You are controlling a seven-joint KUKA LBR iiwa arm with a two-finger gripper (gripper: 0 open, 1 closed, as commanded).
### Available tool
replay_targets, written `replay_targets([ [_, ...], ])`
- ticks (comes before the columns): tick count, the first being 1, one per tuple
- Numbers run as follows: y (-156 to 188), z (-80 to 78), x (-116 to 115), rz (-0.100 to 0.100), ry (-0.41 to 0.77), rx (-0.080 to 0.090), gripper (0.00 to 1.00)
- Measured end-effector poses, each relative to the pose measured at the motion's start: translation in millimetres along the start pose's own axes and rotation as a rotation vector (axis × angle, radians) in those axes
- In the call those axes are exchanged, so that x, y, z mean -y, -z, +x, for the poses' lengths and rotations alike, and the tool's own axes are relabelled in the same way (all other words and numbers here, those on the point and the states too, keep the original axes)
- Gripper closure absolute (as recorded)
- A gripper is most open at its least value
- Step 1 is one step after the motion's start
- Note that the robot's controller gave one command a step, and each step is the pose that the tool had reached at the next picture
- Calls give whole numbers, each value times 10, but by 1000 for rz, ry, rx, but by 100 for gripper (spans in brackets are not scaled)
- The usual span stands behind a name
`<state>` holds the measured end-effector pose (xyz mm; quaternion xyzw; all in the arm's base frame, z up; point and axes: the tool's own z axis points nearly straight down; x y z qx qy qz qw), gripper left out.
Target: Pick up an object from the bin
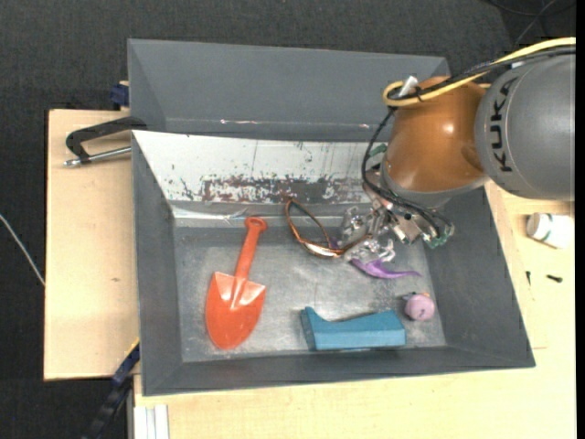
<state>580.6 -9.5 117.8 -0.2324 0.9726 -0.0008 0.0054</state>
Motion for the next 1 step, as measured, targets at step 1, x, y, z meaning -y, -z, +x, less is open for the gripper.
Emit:
replay_targets([
  [1,1406,130,-18,-1,7,-2,100],
])
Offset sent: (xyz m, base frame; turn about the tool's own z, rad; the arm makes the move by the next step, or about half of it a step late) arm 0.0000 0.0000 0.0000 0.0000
